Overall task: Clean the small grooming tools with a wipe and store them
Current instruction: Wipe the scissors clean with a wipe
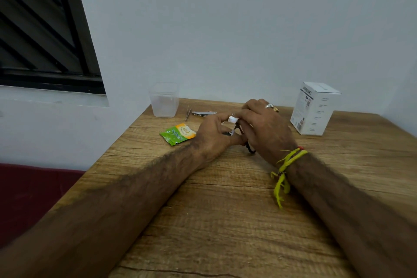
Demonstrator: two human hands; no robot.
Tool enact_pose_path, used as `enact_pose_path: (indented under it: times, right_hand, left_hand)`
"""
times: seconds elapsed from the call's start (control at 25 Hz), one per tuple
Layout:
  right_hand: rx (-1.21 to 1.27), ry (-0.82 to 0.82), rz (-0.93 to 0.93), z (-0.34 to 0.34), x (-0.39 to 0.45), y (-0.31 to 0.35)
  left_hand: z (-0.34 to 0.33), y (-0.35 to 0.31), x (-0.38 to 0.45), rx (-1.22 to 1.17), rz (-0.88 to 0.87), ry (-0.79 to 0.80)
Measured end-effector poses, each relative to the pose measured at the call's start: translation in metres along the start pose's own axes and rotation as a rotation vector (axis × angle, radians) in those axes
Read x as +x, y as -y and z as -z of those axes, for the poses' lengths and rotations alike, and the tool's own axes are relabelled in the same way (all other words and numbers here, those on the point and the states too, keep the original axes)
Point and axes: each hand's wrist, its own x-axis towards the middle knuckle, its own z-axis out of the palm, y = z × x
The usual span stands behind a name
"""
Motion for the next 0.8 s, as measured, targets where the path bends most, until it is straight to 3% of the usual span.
enact_pose_path:
  times: [0.56,0.72,0.8]
  right_hand:
    - [0.125,-0.017,-0.088,-0.007,0.006,0.002]
    - [0.254,-0.226,-0.235,0.009,-0.007,-0.016]
    - [0.255,-0.172,-0.204,0.010,-0.012,-0.015]
  left_hand:
    - [0.002,0.002,0.001,0.094,0.042,-0.022]
    - [0.001,-0.004,-0.002,0.093,0.104,0.029]
    - [0.002,-0.014,-0.005,0.062,0.116,0.051]
